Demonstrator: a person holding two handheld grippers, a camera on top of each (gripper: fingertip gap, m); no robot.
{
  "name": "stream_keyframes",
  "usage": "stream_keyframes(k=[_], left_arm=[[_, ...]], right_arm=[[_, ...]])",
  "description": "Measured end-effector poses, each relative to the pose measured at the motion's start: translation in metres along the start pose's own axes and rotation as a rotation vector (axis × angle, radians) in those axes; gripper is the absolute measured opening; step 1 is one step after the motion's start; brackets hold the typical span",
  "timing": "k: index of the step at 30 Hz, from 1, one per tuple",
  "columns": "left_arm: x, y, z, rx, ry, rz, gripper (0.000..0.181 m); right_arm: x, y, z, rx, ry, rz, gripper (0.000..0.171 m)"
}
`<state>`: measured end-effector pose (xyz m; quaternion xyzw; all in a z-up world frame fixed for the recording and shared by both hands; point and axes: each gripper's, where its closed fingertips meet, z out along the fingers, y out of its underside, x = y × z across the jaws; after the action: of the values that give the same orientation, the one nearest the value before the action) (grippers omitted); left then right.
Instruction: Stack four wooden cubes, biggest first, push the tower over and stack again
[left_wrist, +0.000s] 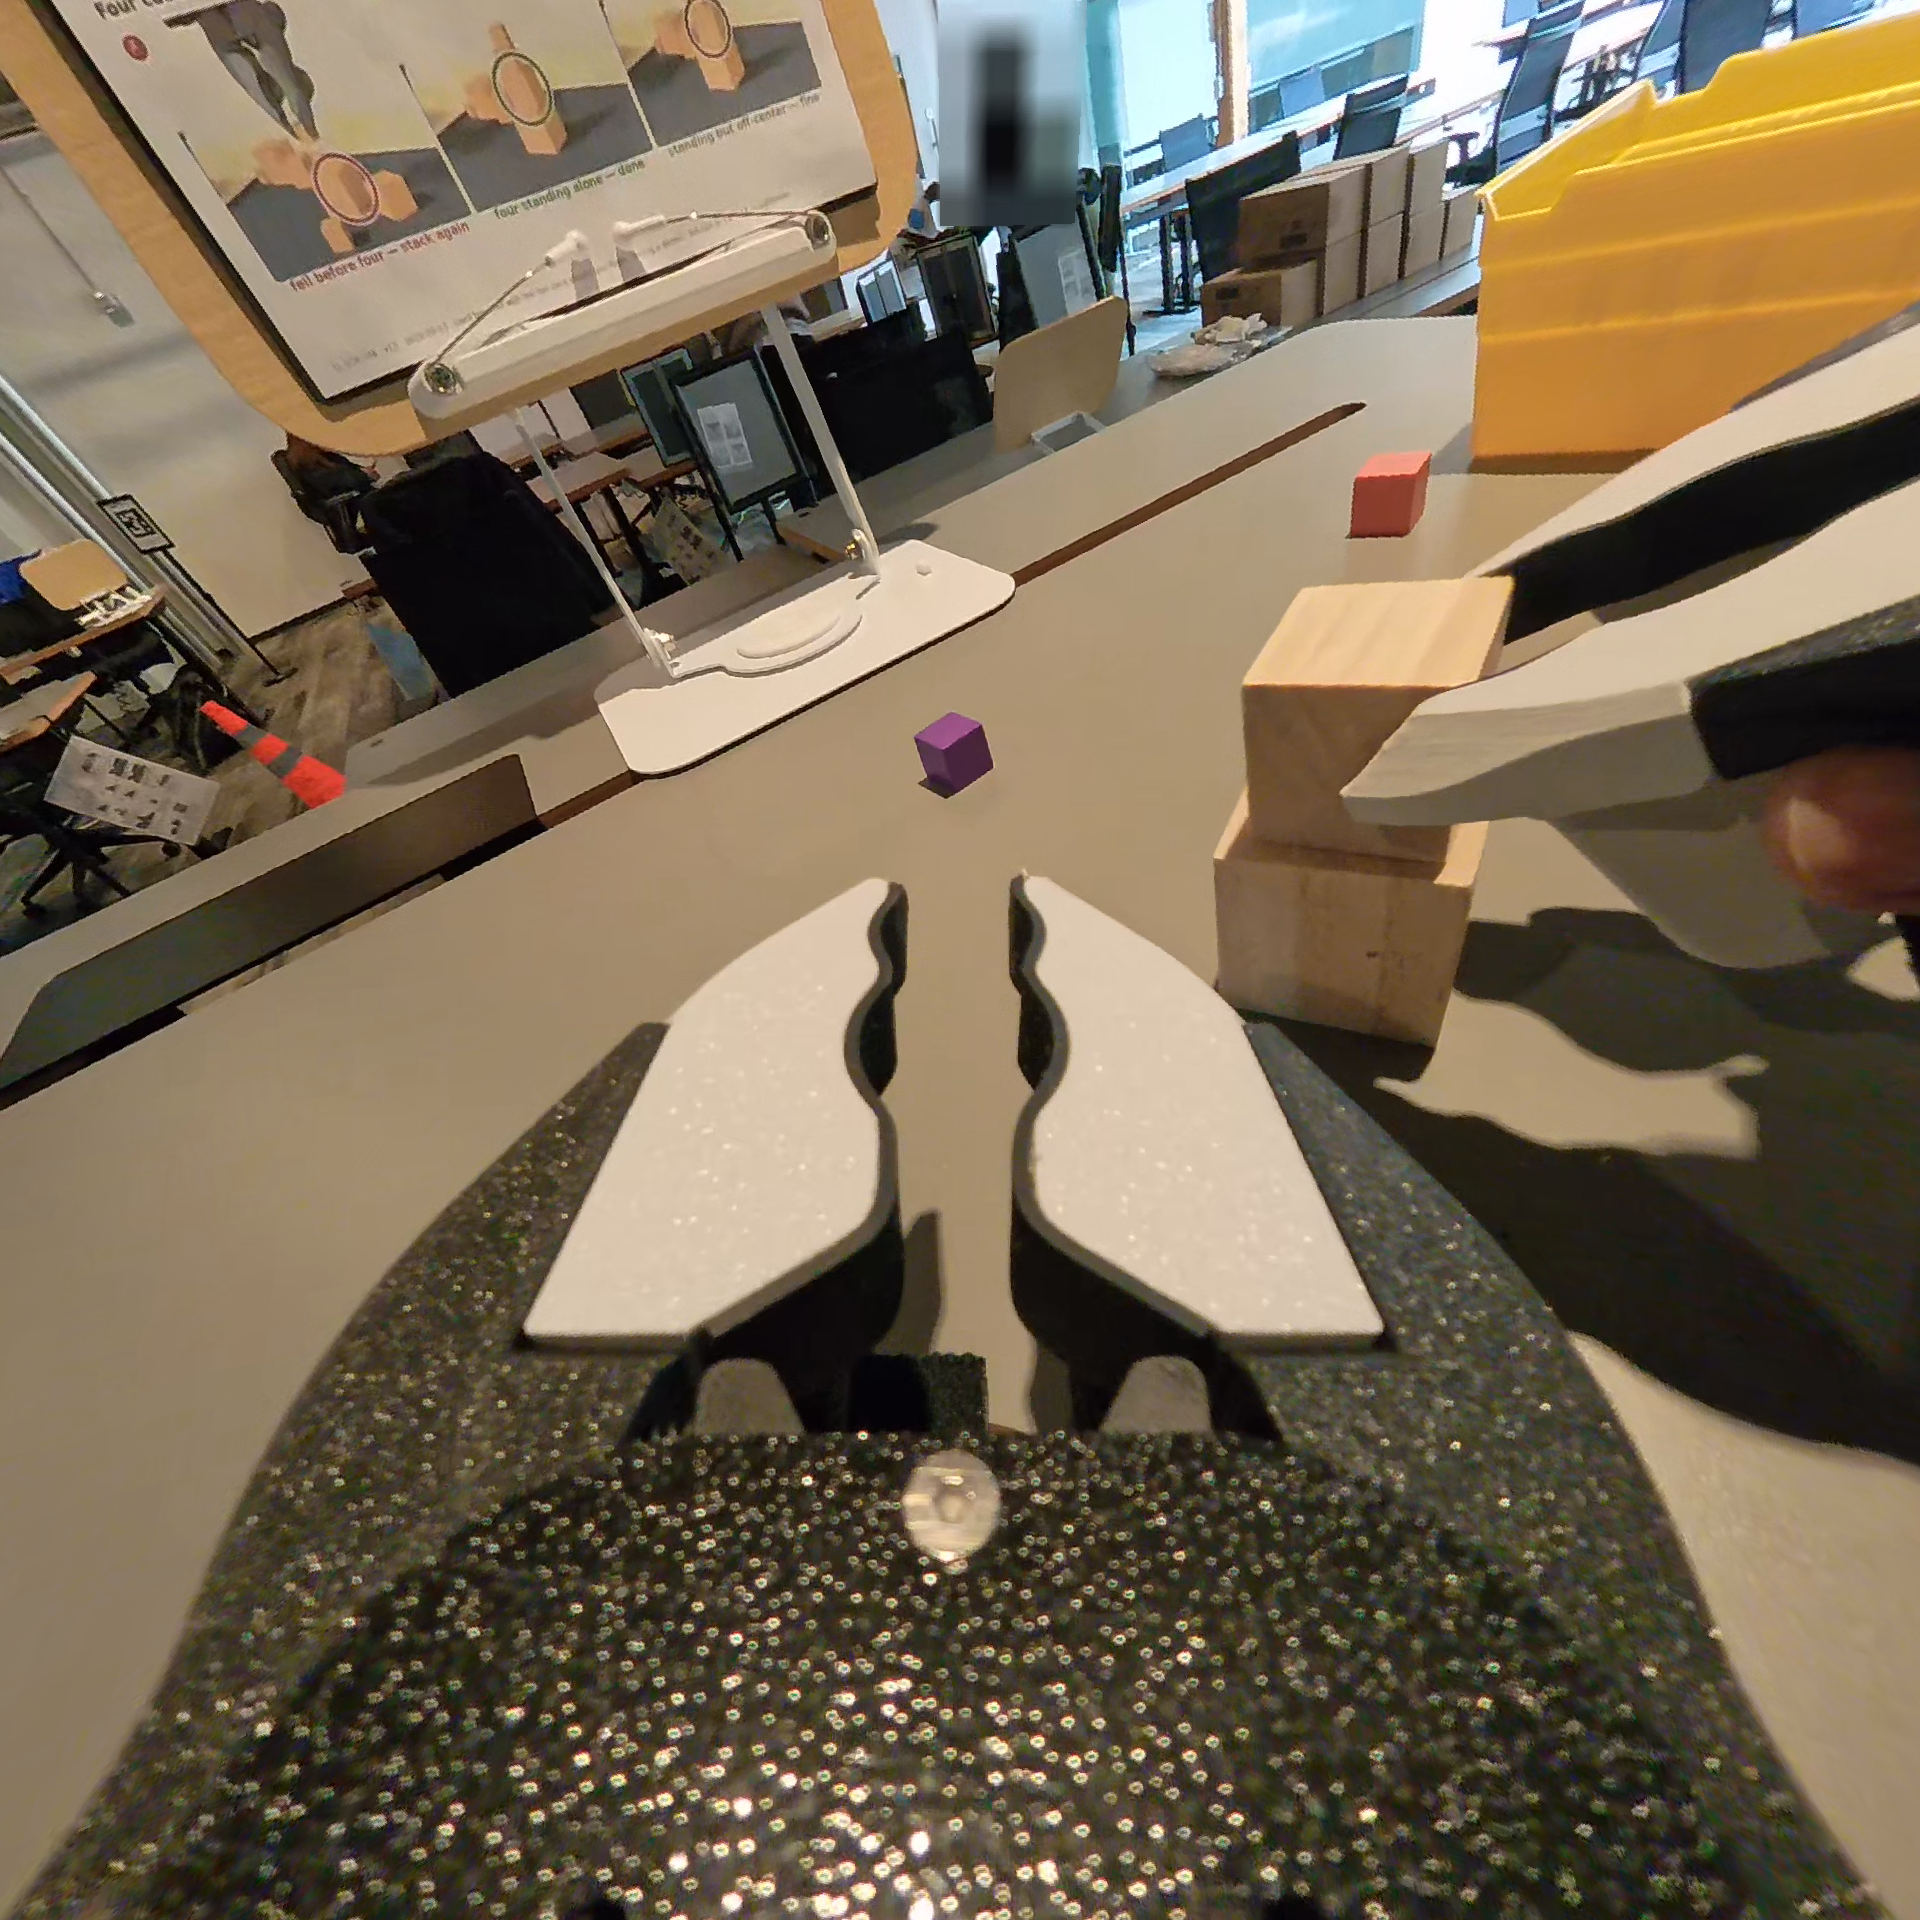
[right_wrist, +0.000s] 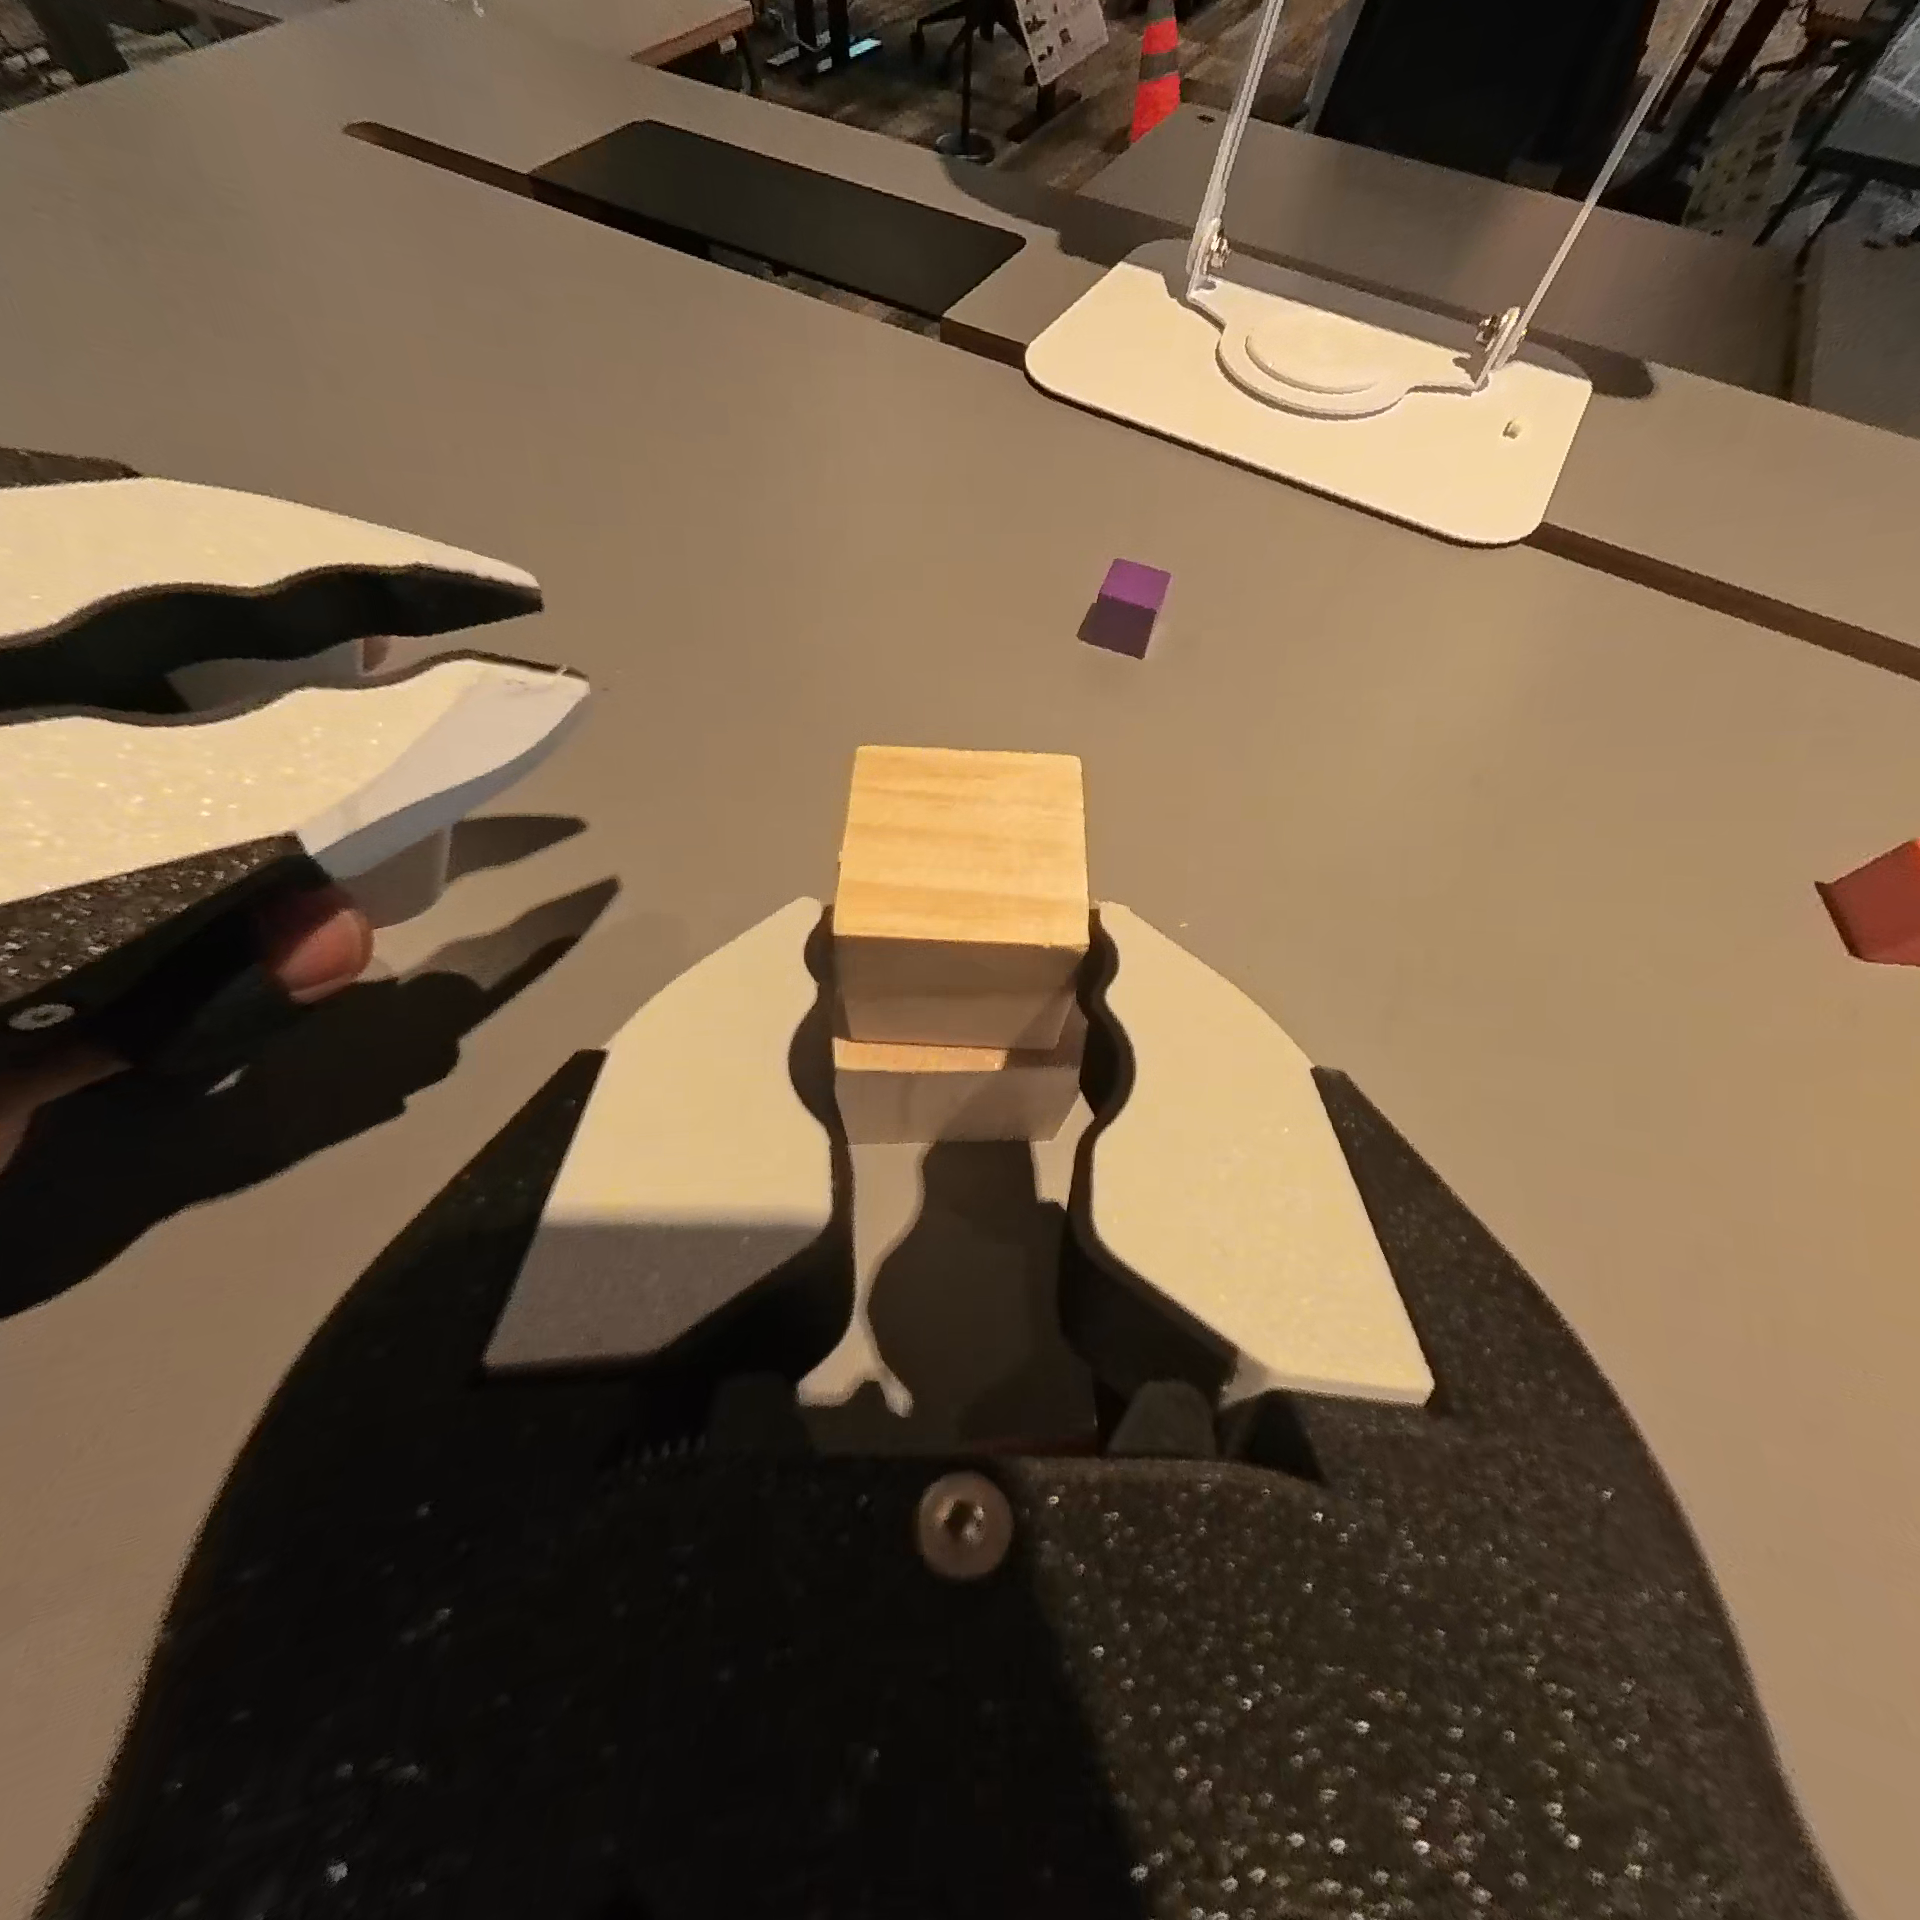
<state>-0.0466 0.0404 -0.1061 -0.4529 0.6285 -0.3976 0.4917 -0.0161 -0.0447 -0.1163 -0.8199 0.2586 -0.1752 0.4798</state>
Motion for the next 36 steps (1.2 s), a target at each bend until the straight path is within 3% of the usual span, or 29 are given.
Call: stream_keyframes(k=[16,21,24,26,29,32,36], left_arm=[[0.000,0.000,0.000,-0.003,-0.002,-0.001,0.018],[-0.002,0.001,-0.001,-0.006,-0.009,-0.001,0.018],[-0.004,0.002,-0.002,-0.008,-0.016,-0.007,0.018],[-0.006,0.003,-0.003,-0.009,-0.020,-0.016,0.018],[-0.007,0.003,-0.002,-0.014,-0.019,-0.027,0.018],[-0.006,0.005,-0.001,-0.026,-0.018,-0.014,0.018],[-0.002,0.007,0.001,-0.047,-0.021,0.029,0.018]], right_arm=[[0.001,0.001,0.001,0.005,-0.024,-0.014,0.045],[-0.002,0.005,-0.011,0.030,-0.084,-0.042,0.066],[0.002,0.007,-0.028,0.105,-0.149,-0.067,0.070],[0.020,0.009,-0.039,0.163,-0.144,-0.078,0.067],[0.083,0.013,-0.038,0.180,-0.010,-0.047,0.062],[0.166,0.017,-0.021,0.137,0.170,0.053,0.062],[0.236,0.027,0.018,0.006,0.242,0.123,0.066]])
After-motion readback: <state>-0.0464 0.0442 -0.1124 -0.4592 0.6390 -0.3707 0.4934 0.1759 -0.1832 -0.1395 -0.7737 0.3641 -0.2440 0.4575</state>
